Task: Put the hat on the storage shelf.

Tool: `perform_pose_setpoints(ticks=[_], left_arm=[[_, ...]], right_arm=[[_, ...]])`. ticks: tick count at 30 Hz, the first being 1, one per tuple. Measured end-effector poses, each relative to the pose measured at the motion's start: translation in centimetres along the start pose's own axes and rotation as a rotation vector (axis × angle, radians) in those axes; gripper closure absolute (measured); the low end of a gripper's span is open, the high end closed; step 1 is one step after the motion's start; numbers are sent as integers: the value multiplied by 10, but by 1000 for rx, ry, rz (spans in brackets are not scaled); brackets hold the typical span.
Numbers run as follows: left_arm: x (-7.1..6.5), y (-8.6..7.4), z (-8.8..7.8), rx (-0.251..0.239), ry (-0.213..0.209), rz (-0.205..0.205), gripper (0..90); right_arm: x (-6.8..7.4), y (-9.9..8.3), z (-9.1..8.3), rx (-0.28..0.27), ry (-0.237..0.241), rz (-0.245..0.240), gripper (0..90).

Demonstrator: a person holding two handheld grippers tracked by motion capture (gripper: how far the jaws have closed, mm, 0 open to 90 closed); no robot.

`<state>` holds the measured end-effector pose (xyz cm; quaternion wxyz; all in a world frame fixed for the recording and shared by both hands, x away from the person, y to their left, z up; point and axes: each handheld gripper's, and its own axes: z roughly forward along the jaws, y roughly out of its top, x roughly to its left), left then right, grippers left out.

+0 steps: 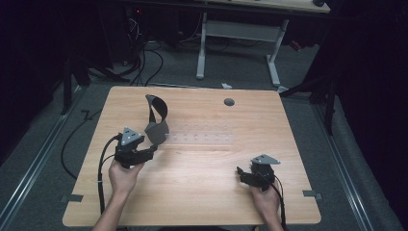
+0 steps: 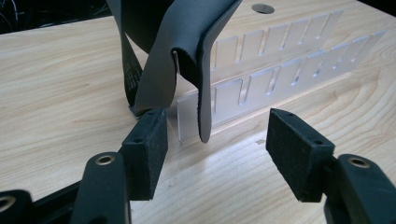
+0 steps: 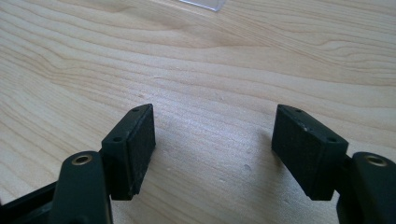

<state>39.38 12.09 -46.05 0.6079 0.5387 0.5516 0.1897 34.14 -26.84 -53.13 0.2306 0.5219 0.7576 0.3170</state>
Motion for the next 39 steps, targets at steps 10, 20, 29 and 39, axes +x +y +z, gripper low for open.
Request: perform_pose_setpoints(ticks=[10, 20, 29, 39], left_arm=[[1, -7, -17, 20, -38, -26, 384], [-1, -17, -26, 35, -66, -60, 376], [1, -28, -30, 57, -68, -65, 369], [-1, -43, -32, 86, -81, -52, 370]], right_arm=[[0, 0, 0, 0, 0, 0, 305], [0, 0, 0, 0, -1, 0, 305], [0, 0, 0, 0, -1, 0, 305], [0, 0, 0, 0, -1, 0, 305]])
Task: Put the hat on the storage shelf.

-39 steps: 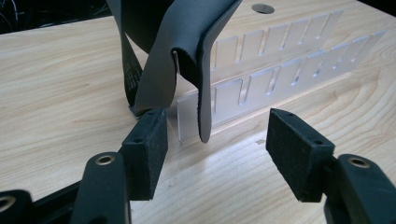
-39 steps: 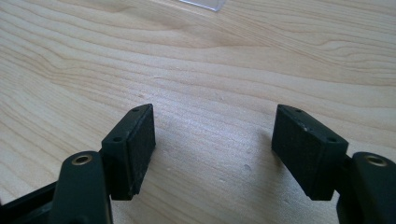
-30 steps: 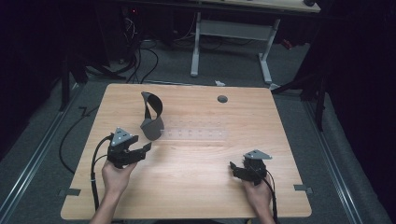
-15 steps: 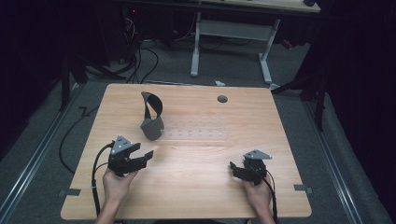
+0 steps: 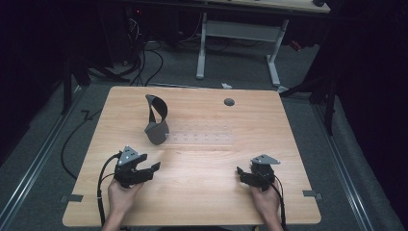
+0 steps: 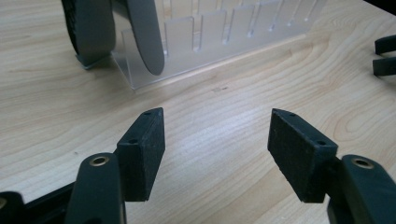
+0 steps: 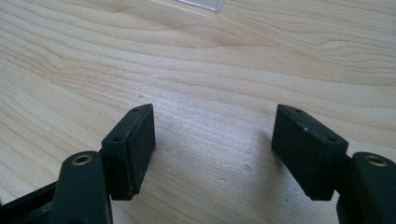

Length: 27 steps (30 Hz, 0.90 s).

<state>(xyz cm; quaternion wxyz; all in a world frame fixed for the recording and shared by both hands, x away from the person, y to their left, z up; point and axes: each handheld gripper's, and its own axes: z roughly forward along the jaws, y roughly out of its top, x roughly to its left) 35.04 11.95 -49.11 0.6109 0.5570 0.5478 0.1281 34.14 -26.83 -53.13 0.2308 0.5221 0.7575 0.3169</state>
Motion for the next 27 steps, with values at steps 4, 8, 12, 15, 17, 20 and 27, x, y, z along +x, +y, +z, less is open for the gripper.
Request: perform_pose_setpoints(ticks=[4, 8, 12, 15, 17, 20, 27], left_arm=[[1, -6, 2, 10, 7, 7, 370], [-2, -14, 6, 22, 8, 11, 371], [-3, -22, 10, 44, 13, 25, 369], [-4, -28, 13, 61, 15, 38, 368], [-4, -31, 15, 67, 16, 42, 368], [-4, -34, 18, 74, 16, 35, 369], [-9, -44, 28, 89, 13, 70, 369]], right_arm=[[0, 0, 0, 0, 0, 0, 305], [0, 0, 0, 0, 0, 0, 305], [0, 0, 0, 0, 0, -1, 305], [0, 0, 0, 0, 0, 0, 306], [0, 0, 0, 0, 0, -1, 305], [0, 0, 0, 0, 0, -1, 305], [0, 0, 0, 0, 0, 0, 305]])
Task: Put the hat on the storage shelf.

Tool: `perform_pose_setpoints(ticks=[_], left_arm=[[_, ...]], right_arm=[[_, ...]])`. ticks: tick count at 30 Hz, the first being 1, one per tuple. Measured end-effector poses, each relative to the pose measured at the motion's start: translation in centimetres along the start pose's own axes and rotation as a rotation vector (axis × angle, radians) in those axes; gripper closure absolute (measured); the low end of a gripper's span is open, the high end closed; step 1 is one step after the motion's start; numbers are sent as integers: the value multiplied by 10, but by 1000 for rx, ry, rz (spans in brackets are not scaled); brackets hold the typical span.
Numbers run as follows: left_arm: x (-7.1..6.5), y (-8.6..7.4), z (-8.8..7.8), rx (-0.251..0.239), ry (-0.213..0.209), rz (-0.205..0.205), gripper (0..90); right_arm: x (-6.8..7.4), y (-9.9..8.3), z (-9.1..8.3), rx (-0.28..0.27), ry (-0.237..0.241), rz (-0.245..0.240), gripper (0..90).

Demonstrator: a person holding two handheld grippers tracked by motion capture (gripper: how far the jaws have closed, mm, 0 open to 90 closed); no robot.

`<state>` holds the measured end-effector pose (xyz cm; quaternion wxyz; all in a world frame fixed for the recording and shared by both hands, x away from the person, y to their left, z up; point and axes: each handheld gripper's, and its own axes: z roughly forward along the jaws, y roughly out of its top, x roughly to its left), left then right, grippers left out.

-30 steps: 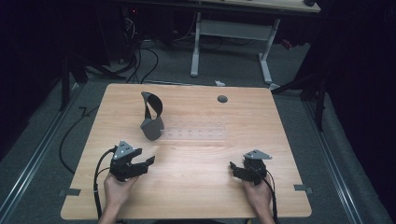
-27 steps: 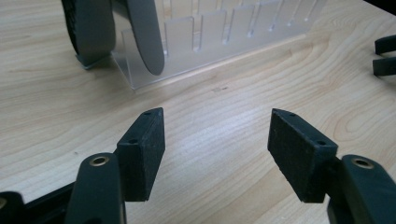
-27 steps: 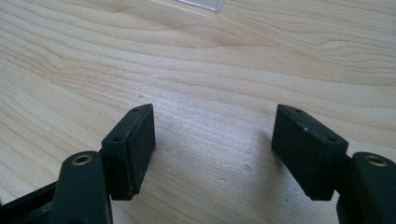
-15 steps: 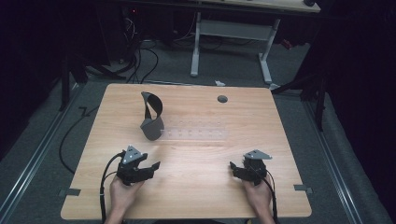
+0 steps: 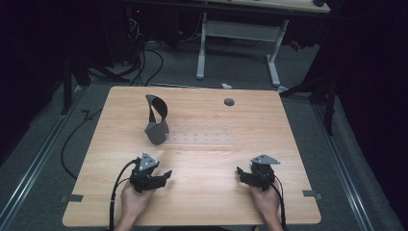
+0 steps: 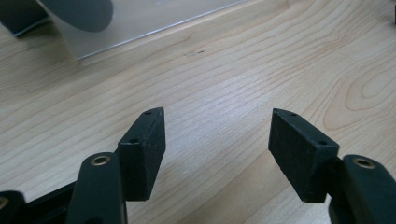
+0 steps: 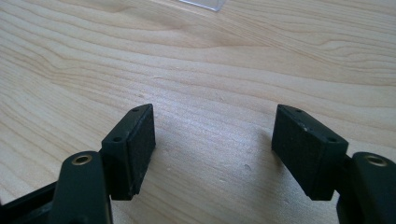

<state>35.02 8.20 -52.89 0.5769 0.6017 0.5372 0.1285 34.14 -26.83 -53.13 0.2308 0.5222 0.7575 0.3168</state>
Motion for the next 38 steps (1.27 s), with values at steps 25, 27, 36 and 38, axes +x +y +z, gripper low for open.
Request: perform_pose_setpoints(ticks=[25, 27, 36, 38], left_arm=[[-3, -15, 19, 22, 25, 68, 351], [-3, -15, 19, 22, 25, 66, 345], [-4, -16, 19, 28, 21, 70, 321], [-4, -16, 19, 29, 21, 70, 316]], right_arm=[[0, 0, 0, 0, 0, 0, 305], [0, 0, 0, 0, 0, -1, 305], [0, 0, 0, 0, 1, -2, 302], [0, 0, 0, 0, 1, -2, 302]])
